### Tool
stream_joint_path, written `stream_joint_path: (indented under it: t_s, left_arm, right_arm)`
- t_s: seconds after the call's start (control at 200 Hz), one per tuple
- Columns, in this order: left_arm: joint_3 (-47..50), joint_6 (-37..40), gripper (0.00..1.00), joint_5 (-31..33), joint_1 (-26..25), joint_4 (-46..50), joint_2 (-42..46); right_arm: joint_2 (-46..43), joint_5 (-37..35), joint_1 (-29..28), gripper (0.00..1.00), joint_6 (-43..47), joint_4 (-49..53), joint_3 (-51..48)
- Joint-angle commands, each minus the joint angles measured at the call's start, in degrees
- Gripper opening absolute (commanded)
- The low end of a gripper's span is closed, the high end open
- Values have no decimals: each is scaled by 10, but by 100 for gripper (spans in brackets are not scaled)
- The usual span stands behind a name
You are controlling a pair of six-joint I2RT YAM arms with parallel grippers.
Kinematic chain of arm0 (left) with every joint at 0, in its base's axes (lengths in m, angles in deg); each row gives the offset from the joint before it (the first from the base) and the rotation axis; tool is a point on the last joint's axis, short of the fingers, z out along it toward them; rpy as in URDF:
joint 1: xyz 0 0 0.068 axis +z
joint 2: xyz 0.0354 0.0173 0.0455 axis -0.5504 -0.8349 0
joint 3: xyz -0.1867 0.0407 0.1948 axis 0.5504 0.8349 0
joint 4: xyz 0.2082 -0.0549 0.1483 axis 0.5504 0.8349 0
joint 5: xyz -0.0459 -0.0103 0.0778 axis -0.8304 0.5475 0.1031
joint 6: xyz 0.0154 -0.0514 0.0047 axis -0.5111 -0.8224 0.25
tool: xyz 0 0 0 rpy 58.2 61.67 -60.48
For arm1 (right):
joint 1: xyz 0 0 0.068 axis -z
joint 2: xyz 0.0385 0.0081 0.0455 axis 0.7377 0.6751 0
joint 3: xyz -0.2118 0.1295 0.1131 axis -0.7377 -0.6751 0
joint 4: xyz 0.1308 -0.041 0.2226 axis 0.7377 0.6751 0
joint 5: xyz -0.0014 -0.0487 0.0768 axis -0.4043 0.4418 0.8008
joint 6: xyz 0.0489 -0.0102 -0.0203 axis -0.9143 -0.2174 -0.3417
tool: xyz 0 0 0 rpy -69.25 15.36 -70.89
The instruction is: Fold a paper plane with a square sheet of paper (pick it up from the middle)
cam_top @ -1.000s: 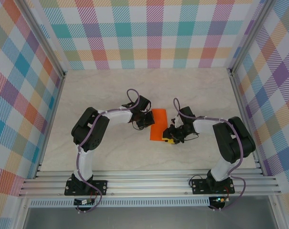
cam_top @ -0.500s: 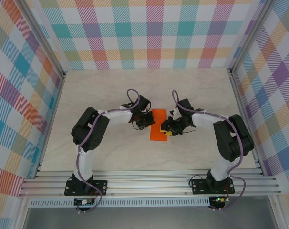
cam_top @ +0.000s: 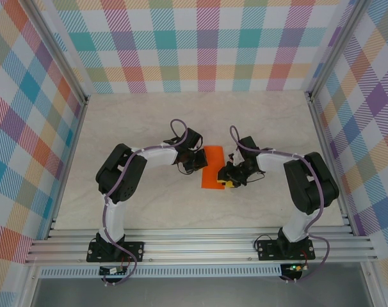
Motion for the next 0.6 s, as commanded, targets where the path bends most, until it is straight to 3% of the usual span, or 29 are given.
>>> stream_joint_path:
  t_s: [0.0,0.255,0.595]
  left_arm:
    - [1,13,0,2,-4,55,-25]
    - [1,13,0,0,-4,55,-22]
    - [3,14,0,1,-4,57,-22]
  right_arm:
    - [-22,30,-3,33,4,-3,-6]
    - [40,20,-3,33,4,-20,-38]
    - [-18,25,-5,33,9,6,-27]
